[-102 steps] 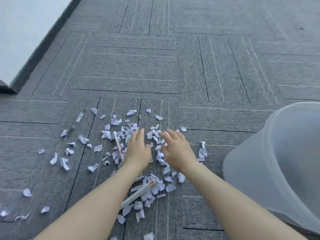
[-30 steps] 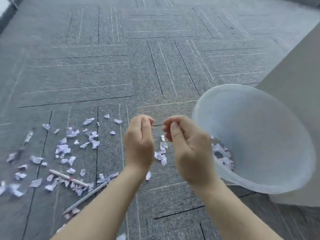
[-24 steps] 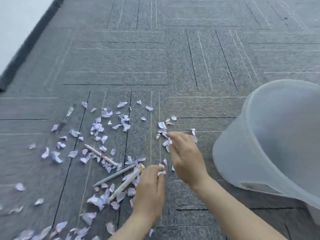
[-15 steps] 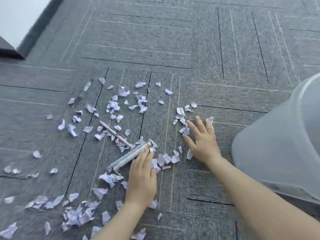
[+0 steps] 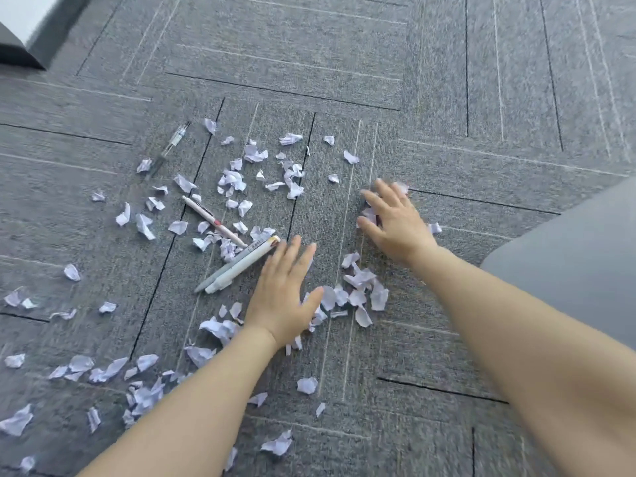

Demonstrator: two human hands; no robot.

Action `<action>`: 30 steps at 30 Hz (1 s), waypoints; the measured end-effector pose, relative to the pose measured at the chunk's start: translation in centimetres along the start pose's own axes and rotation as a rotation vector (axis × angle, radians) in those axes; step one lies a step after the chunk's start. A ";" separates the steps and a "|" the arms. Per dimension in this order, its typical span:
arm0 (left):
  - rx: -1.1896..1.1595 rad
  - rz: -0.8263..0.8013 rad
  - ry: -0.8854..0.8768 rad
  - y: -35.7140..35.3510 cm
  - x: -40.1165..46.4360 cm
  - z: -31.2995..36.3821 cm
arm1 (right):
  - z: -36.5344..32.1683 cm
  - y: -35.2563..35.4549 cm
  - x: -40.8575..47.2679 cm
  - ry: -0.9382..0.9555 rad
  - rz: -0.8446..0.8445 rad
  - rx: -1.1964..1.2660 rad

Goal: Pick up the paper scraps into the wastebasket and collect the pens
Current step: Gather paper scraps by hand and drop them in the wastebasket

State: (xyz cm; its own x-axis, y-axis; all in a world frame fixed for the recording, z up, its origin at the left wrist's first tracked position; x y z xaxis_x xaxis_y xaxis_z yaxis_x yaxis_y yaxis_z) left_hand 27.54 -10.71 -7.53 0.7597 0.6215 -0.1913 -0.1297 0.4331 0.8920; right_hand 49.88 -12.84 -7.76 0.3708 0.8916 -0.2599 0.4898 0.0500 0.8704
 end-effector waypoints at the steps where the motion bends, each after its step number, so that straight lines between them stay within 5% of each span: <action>1: -0.003 -0.018 -0.038 -0.3 0.5 0.4 | -0.4 -0.6 -0.5 0.037 -0.023 0.023; 8: -0.223 0.084 -0.245 -0.2 -6.0 0.7 | -6.1 -5.1 -12.4 0.381 -0.053 0.261; 13: 0.034 0.143 0.006 1.1 -9.5 -4.5 | -5.3 -5.7 -12.3 0.221 0.030 0.155; 19: -0.069 0.052 -0.097 0.2 -11.9 -4.3 | -11.8 -9.5 -14.6 0.530 -0.223 0.091; 30: 0.313 0.020 0.153 -0.3 -12.7 -7.3 | -15.6 -12.0 -13.3 0.648 -0.074 -0.220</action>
State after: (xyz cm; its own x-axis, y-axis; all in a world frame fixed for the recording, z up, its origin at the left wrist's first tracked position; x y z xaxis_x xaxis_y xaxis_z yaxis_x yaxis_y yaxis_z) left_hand 13.27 -14.00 -8.35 0.6516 0.7288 -0.2102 0.0760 0.2130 0.9741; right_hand 26.74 -18.26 -8.24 -0.2375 0.9682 -0.0792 0.2991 0.1504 0.9423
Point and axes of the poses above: each hand's wrist, its own x-axis towards the middle knuckle, its own y-axis out of the back of the hand, z = x × y, the point moved 8 cm from there along x, towards the middle knuckle, and after that the axes turned 4 degrees about x, right-handed, at the moved point
